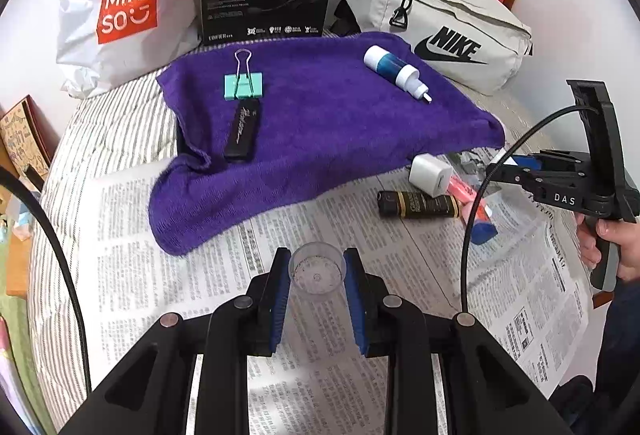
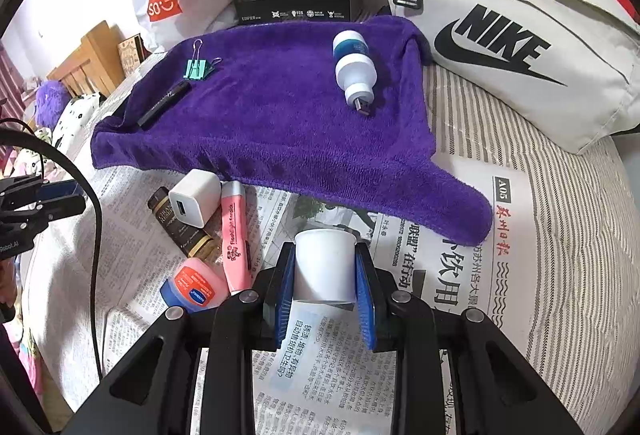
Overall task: Organize rigid objects
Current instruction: 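Carry the clear cup and white cylinder onto the purple towel and release both, then withdraw both open tools back toward the newspaper items, then grasp the black-gold Grand Reserve tube with the left gripper while the right gripper grasps the white USB charger, then carry the tube and charger onto the purple towel and release both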
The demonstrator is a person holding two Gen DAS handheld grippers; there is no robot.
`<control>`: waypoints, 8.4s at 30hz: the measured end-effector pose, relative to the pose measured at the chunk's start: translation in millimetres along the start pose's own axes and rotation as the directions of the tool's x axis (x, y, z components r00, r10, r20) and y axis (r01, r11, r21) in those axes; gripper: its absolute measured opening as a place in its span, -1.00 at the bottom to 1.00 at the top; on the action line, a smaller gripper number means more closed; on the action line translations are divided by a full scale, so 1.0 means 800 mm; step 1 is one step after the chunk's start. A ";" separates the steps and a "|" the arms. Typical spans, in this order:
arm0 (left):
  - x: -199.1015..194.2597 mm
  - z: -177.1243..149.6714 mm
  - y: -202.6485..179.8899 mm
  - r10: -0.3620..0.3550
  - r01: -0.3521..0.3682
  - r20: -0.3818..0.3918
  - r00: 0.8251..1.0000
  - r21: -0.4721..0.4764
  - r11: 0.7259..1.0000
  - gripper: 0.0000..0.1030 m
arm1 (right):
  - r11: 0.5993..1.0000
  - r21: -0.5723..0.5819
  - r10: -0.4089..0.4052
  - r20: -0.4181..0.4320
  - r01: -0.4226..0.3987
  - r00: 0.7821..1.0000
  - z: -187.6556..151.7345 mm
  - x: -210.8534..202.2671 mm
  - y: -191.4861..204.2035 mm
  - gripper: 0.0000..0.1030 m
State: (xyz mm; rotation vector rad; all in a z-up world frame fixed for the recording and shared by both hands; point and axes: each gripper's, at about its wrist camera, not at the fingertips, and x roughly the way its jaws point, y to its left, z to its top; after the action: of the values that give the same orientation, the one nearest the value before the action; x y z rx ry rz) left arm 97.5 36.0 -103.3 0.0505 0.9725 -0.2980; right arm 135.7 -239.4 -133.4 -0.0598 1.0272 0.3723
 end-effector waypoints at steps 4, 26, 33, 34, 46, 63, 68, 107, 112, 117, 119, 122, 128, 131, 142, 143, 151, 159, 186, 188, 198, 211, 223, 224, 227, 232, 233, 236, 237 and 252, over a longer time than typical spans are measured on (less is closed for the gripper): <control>-0.006 0.011 0.005 0.005 -0.005 0.016 1.000 0.001 1.000 -0.50 | 1.000 0.002 0.017 0.016 -0.017 1.000 0.007 -0.008 -0.001 -0.45; -0.001 0.053 0.027 0.005 -0.005 0.041 0.999 -0.001 1.000 -0.50 | 0.999 -0.038 0.017 0.040 -0.016 0.999 0.097 0.011 -0.007 -0.45; 0.006 0.069 0.042 0.016 -0.015 0.036 0.999 -0.012 1.000 -0.50 | 0.999 -0.046 -0.003 -0.007 0.003 1.000 0.109 0.043 -0.013 -0.45; 0.008 0.071 0.043 0.016 -0.015 0.033 0.999 -0.008 1.000 -0.50 | 0.999 -0.047 -0.002 -0.015 0.001 1.000 0.110 0.048 -0.014 -0.45; 0.028 0.085 0.050 0.004 -0.004 0.010 1.000 0.001 1.000 -0.50 | 0.997 -0.075 -0.019 -0.069 0.013 0.997 0.113 0.083 -0.012 -0.45; 0.063 0.106 0.062 0.007 -0.007 -0.025 1.000 -0.019 1.000 -0.50 | 0.994 -0.105 -0.018 -0.052 0.012 0.998 0.114 0.078 -0.007 0.01; 0.078 0.122 0.074 0.024 -0.025 -0.037 0.999 -0.035 0.999 -0.50 | 0.994 -0.107 -0.026 -0.023 0.024 0.999 0.112 0.062 -0.010 0.05; 0.139 0.162 0.088 0.147 -0.147 -0.091 0.985 0.000 0.989 -0.37 | 0.998 -0.068 0.007 -0.003 -0.007 1.000 0.086 0.020 -0.012 0.14; 0.126 0.157 0.082 0.174 -0.175 -0.100 0.980 0.000 0.985 -0.36 | 0.998 -0.055 0.008 0.017 -0.007 1.000 0.078 0.002 -0.012 0.17; 0.091 0.146 0.074 0.203 -0.203 -0.066 0.977 -0.004 0.979 -0.11 | 0.999 -0.040 0.022 0.033 -0.020 0.999 0.064 -0.015 -0.010 0.17; 0.073 0.141 0.066 0.214 -0.214 -0.048 0.976 -0.003 0.977 -0.10 | 0.999 -0.033 0.030 0.041 -0.029 0.999 0.057 -0.023 -0.008 0.17; 0.047 0.130 0.048 0.200 -0.199 -0.015 0.980 0.009 0.980 -0.09 | 0.999 -0.023 0.044 0.049 -0.043 0.998 0.046 -0.032 -0.004 0.17; 0.018 0.094 0.024 0.161 -0.161 0.009 0.987 -0.002 0.987 -0.04 | 0.994 0.009 0.107 0.048 -0.108 0.993 0.023 -0.037 0.016 0.17; 0.008 0.074 0.023 0.174 -0.174 -0.010 0.985 -0.028 0.984 -0.04 | 0.993 -0.015 0.121 0.058 -0.121 0.991 0.020 -0.032 0.039 0.17; -0.004 0.021 0.034 0.140 -0.141 -0.017 0.990 -0.101 0.985 -0.04 | 0.990 -0.044 0.136 -0.003 -0.136 0.991 0.028 0.024 0.093 -0.22; -0.001 0.016 0.035 0.137 -0.139 -0.023 0.990 -0.107 0.985 -0.04 | 0.991 -0.044 0.130 -0.006 -0.130 0.992 0.029 0.027 0.094 -0.25; 0.011 -0.008 0.045 0.101 -0.108 -0.050 0.994 -0.157 0.982 -0.04 | 0.995 -0.077 0.062 -0.025 -0.064 0.998 0.039 0.047 0.113 -0.32; 0.014 -0.012 0.035 0.072 -0.077 -0.044 0.996 -0.144 0.987 -0.03 | 0.993 -0.055 0.105 -0.012 -0.106 0.994 0.037 0.039 0.099 -0.49; 0.069 0.053 -0.117 0.019 0.001 -0.066 0.998 0.295 0.956 -0.03 | 0.998 0.070 0.002 -0.001 -0.002 1.000 -0.067 -0.031 -0.040 -0.49; 0.078 0.056 -0.123 0.032 0.000 -0.082 0.996 0.364 0.931 -0.03 | 0.998 0.069 0.007 0.000 -0.007 1.000 -0.068 -0.032 -0.040 -0.49; 0.102 0.060 -0.140 0.004 0.069 -0.127 0.992 0.562 0.824 0.37 | 0.996 0.086 0.039 -0.007 -0.039 0.999 -0.069 -0.026 -0.046 -0.48; 0.076 0.031 -0.111 -0.070 0.115 -0.124 0.990 0.404 0.907 -0.51 | 0.997 0.072 0.028 -0.021 -0.026 0.999 -0.065 -0.025 -0.043 -0.48; 0.052 -0.005 -0.055 0.058 -0.044 -0.057 0.997 0.225 0.973 -0.47 | 0.998 0.056 0.015 -0.020 -0.014 1.000 -0.064 -0.021 -0.039 -0.42; 0.054 -0.005 -0.055 0.069 -0.057 -0.045 0.997 0.224 0.973 -0.47 | 0.998 0.058 0.016 -0.018 -0.015 1.000 -0.065 -0.020 -0.039 -0.42; 0.061 -0.005 -0.055 0.067 -0.064 -0.010 0.998 0.201 0.977 -0.46 | 0.998 0.066 0.021 -0.014 -0.020 1.000 -0.066 -0.021 -0.041 -0.42; 0.065 -0.011 -0.054 0.052 -0.063 0.067 0.996 0.184 0.981 -0.46 | 0.998 0.067 0.022 -0.013 -0.021 1.000 -0.066 -0.020 -0.041 -0.42; 0.064 -0.014 -0.054 0.048 -0.062 0.079 0.996 0.180 0.982 -0.46 | 0.998 0.066 0.020 -0.012 -0.020 1.000 -0.066 -0.020 -0.041 -0.42; 0.063 -0.015 -0.052 0.042 -0.056 0.084 0.996 0.176 0.983 -0.45 | 0.997 0.071 0.024 -0.008 -0.023 1.000 -0.066 -0.021 -0.041 -0.41; 0.063 -0.014 -0.052 0.040 -0.055 0.084 0.996 0.176 0.983 -0.44 | 0.997 0.071 0.022 -0.008 -0.022 1.000 -0.066 -0.021 -0.041 -0.41; 0.062 -0.011 -0.048 -0.003 -0.010 0.072 0.997 0.185 0.983 -0.36 | 0.999 0.054 0.006 0.004 -0.006 1.000 -0.064 -0.017 -0.033 -0.24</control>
State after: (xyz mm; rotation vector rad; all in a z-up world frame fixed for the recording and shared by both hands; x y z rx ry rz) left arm 105.8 -10.4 -145.3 0.2099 0.8711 -0.3839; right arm 95.4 -279.1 -151.7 -0.0072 1.0335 0.3497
